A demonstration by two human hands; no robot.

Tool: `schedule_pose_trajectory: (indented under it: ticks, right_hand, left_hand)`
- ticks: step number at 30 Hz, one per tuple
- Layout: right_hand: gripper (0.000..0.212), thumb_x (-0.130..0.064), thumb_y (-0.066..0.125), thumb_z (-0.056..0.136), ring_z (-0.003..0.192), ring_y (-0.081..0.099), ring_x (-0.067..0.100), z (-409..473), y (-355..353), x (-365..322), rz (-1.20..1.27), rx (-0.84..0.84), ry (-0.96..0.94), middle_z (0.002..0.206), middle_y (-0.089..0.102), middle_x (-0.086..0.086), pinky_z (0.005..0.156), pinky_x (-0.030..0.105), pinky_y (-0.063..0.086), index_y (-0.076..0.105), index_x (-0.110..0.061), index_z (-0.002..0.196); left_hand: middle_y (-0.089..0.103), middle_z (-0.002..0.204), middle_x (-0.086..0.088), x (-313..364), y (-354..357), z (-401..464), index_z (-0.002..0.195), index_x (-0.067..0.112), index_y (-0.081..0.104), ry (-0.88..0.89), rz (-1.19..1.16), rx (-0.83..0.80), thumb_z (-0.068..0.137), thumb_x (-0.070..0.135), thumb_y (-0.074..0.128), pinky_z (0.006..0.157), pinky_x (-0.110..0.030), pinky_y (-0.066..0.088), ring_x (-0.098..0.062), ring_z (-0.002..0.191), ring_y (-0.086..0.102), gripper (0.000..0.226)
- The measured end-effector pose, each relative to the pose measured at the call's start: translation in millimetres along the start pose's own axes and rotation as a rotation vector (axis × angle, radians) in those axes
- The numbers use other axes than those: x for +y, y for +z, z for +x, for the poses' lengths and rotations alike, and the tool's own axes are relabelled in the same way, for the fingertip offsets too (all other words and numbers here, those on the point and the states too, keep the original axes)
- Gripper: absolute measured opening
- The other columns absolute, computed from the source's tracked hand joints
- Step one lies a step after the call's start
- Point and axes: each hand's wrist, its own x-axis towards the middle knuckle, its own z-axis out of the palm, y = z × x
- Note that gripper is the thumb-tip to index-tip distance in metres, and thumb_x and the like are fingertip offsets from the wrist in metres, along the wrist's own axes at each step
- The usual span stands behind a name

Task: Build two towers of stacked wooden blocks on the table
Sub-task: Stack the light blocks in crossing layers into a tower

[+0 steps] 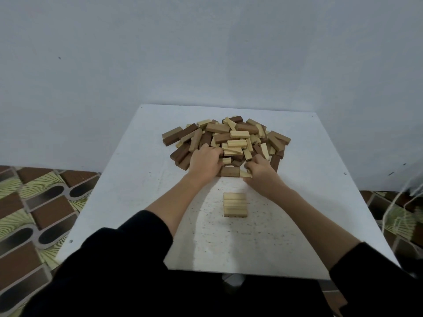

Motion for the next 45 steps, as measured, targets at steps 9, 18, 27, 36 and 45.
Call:
schedule_pose_trajectory:
  ticks: [9, 18, 27, 36, 45]
  right_hand:
    - [0.028, -0.025, 0.069, 0.083, 0.098, 0.049, 0.027, -1, -20, 2, -0.121, -0.133, 0.013, 0.14, 0.031, 0.016, 0.077, 0.031, 0.042, 0.051, -0.007, 0.094]
    - [0.027, -0.019, 0.068, 0.082, 0.08, 0.045, 0.014, 4, -26, -1, -0.081, -0.127, 0.111, 0.124, 0.045, 0.01, 0.071, 0.028, 0.038, 0.061, -0.001, 0.101]
    - [0.022, -0.014, 0.07, 0.076, 0.075, 0.042, 0.016, -1, -23, -45, 0.304, 0.204, 0.041, 0.094, 0.041, 0.005, 0.058, 0.014, 0.033, 0.057, -0.001, 0.088]
    - [0.025, -0.011, 0.071, 0.078, 0.083, 0.045, 0.017, 5, 4, -89, 0.378, 0.191, -0.107, 0.101, 0.039, 0.004, 0.07, 0.024, 0.043, 0.053, -0.006, 0.094]
    - [0.021, 0.001, 0.058, 0.086, 0.081, 0.046, 0.012, -3, 40, -120, 0.492, 0.095, -0.153, 0.106, 0.038, 0.0, 0.078, 0.024, 0.039, 0.052, -0.009, 0.103]
  left_hand:
    - [0.06, 0.108, -0.005, -9, -6, 4, 0.106, 0.01, 0.068, -0.012, -0.091, -0.048, 0.091, 0.022, 0.061, 0.08, -0.033, 0.044, -0.021, 0.109, 0.047, 0.02]
    - [0.062, 0.086, -0.005, -5, -19, -13, 0.095, 0.005, 0.063, -0.143, -0.537, 0.022, 0.091, 0.017, 0.059, 0.064, -0.027, 0.042, -0.016, 0.075, 0.053, 0.013]
    - [0.061, 0.078, -0.007, 7, -22, -30, 0.092, 0.002, 0.056, -0.424, -1.244, -0.081, 0.09, 0.009, 0.063, 0.048, -0.016, 0.047, -0.006, 0.052, 0.06, 0.01]
    - [0.063, 0.078, -0.006, -29, -30, -53, 0.089, 0.008, 0.059, -0.51, -1.324, 0.078, 0.085, 0.007, 0.068, 0.059, -0.02, 0.048, -0.012, 0.067, 0.059, 0.011]
    - [0.048, 0.056, 0.003, -89, -26, -92, 0.093, 0.009, 0.064, -0.418, -0.938, 0.043, 0.078, 0.002, 0.073, 0.062, -0.034, 0.047, -0.017, 0.056, 0.046, 0.019]
